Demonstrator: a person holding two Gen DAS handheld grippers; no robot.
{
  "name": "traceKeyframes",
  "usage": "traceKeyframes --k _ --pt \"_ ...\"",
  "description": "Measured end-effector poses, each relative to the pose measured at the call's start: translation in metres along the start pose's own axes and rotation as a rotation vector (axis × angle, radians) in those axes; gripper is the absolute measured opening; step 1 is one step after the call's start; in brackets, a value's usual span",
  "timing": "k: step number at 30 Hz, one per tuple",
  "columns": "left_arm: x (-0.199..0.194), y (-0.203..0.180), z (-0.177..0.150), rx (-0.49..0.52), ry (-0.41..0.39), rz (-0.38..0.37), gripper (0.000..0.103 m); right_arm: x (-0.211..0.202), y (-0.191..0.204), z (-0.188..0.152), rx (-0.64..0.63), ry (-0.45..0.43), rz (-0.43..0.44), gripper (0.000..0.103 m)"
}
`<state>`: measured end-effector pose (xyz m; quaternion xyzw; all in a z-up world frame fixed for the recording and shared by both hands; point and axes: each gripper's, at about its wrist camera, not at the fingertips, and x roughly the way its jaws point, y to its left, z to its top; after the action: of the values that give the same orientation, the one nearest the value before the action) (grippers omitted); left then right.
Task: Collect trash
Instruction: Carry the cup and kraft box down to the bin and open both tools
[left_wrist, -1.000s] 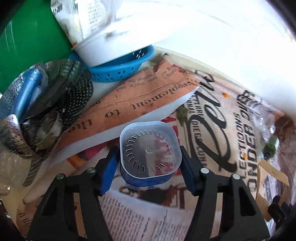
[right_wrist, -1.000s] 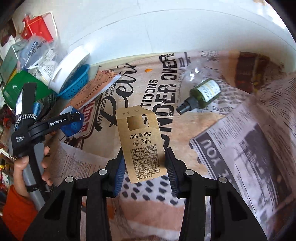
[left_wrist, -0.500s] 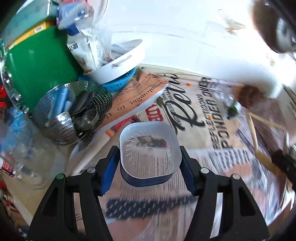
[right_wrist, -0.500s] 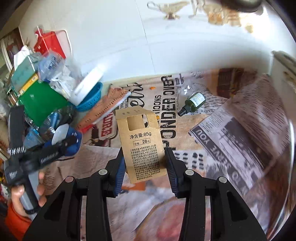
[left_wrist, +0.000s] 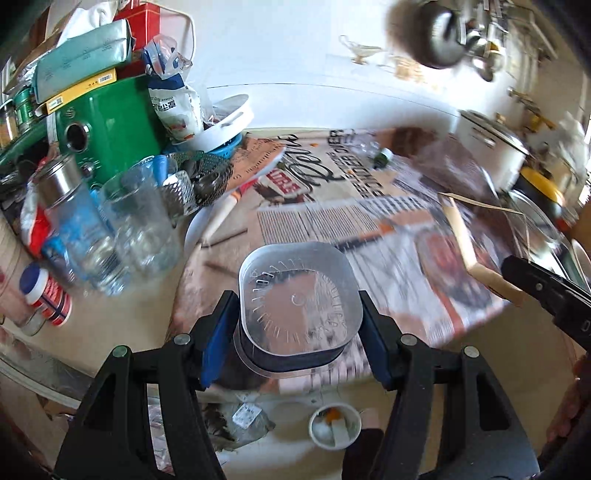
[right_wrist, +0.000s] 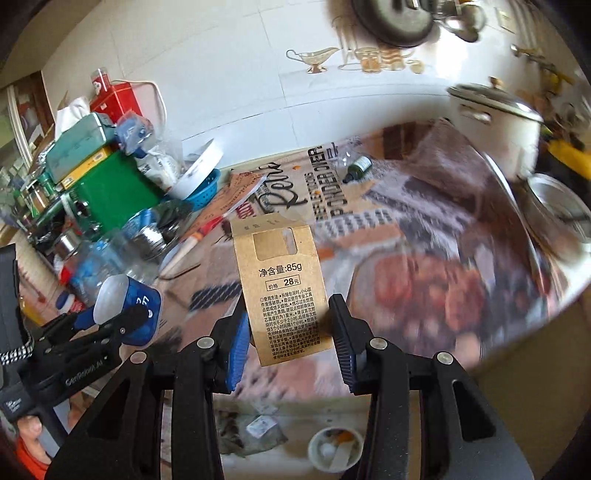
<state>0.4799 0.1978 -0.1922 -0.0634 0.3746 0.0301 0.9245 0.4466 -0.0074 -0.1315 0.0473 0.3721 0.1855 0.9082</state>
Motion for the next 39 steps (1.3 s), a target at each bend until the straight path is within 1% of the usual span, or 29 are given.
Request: traceKeyframes --k 4,8,11,17,22,27,28,34,39 --pt "-0.015 0.004 -0.024 0.011 0.037 -0.024 0.062 -0.023 0.011 -0.025 0.011 0.026 -0.019 0.038" --pt "-0.017 0.007 -0.053 -0.009 0.109 -0.037 0.062 -0.032 0.013 -0.043 0.014 0.082 -0.027 0.038" --pt "-0.013 0.006 -0.076 -0.023 0.15 -0.041 0.062 -0.035 0.011 -0.063 0.001 0.132 -0.031 0.038" --pt "0.014 -0.005 -0.128 -0.071 0.245 -0.008 0.062 -0.022 -0.009 -0.108 -0.011 0.232 -0.017 0.038" --pt "0.039 -0.019 -0.172 -0.134 0.307 0.02 0.062 0.002 -0.042 -0.145 -0.017 0.324 -0.002 0.038" --pt "0.077 -0.037 -0.223 -0.195 0.363 0.03 0.062 0.029 -0.073 -0.183 -0.068 0.396 -0.03 0.038" --pt "0.083 -0.039 -0.23 -0.198 0.371 0.032 0.062 0.037 -0.081 -0.194 -0.074 0.417 -0.032 0.038" --pt "0.143 -0.05 -0.298 -0.213 0.43 0.042 0.062 0.088 -0.115 -0.259 -0.073 0.515 -0.037 0.038" --pt "0.194 -0.047 -0.35 -0.206 0.487 0.052 0.062 0.14 -0.131 -0.305 -0.054 0.563 -0.025 0.038"
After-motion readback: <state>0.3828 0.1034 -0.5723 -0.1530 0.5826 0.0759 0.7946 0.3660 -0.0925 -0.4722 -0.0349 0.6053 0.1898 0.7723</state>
